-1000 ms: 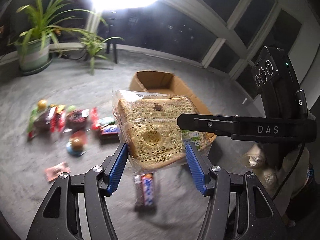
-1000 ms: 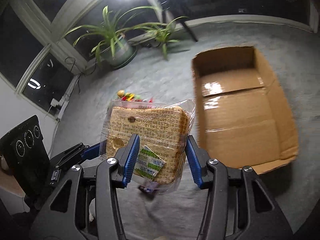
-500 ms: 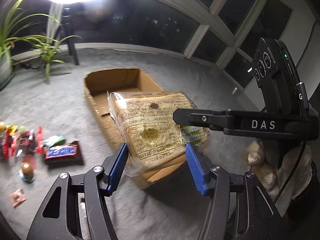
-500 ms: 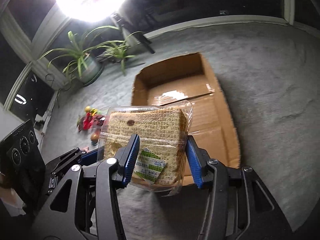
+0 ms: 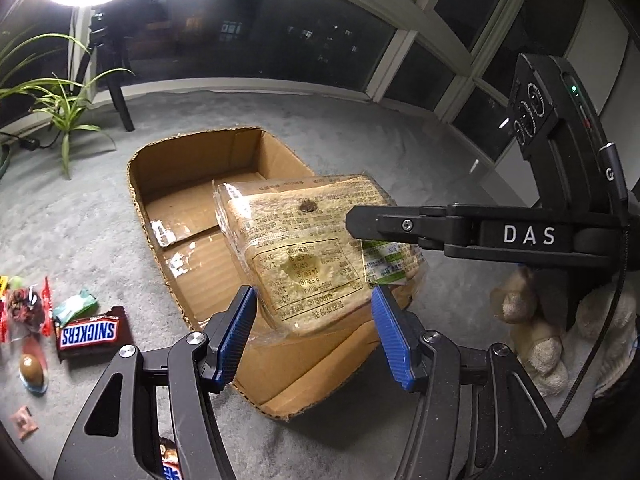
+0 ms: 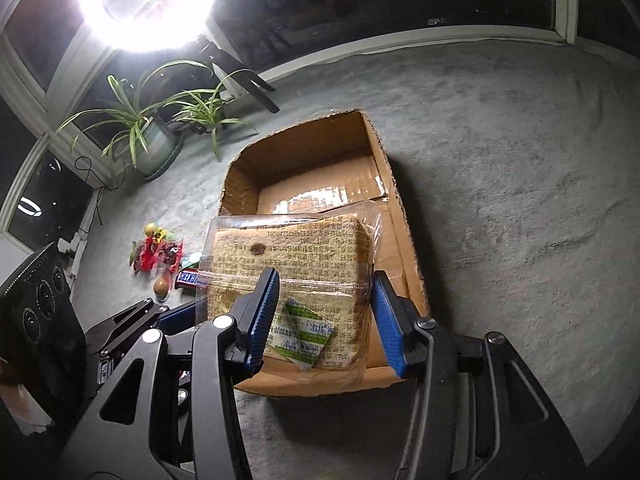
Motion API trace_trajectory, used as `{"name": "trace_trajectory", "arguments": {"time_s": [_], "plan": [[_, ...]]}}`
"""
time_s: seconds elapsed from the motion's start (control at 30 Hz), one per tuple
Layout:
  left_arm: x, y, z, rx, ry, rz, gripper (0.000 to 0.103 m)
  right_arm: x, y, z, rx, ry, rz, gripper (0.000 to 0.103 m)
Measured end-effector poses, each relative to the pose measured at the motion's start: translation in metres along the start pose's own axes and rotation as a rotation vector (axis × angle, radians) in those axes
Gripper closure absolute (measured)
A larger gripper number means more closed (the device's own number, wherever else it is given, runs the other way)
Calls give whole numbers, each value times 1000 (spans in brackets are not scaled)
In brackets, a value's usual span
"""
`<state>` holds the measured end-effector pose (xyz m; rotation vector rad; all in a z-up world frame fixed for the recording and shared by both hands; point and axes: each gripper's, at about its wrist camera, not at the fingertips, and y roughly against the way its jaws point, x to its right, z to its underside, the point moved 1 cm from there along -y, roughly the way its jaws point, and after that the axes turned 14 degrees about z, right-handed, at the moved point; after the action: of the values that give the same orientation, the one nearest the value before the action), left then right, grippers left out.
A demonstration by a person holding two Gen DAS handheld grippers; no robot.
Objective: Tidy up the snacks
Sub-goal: 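Carry the bread loaf with the right tool into the cardboard box and release, then grasp the Snickers bar with the right tool while the left tool grasps the pink packet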
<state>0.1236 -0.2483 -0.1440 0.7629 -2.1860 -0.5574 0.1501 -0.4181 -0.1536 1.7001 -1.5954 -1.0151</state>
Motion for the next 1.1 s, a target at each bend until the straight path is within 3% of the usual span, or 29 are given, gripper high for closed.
{"name": "trace_trajectory", "arguments": {"time_s": [0.27,0.63,0.73,1.1], "plan": [[3,5,-2,4,-22,-15,45,-3,5,0,21,-2,41,54],[-11,51,9,27,-19,-30,45,-37,25,13,56,5,46,51],[-22,66,19,29,-2,-50,45,-53,33,19,85,23,53,37],[-91,141,71,42,133,-144,45,-108,49,48,131,23,-6,37]]}}
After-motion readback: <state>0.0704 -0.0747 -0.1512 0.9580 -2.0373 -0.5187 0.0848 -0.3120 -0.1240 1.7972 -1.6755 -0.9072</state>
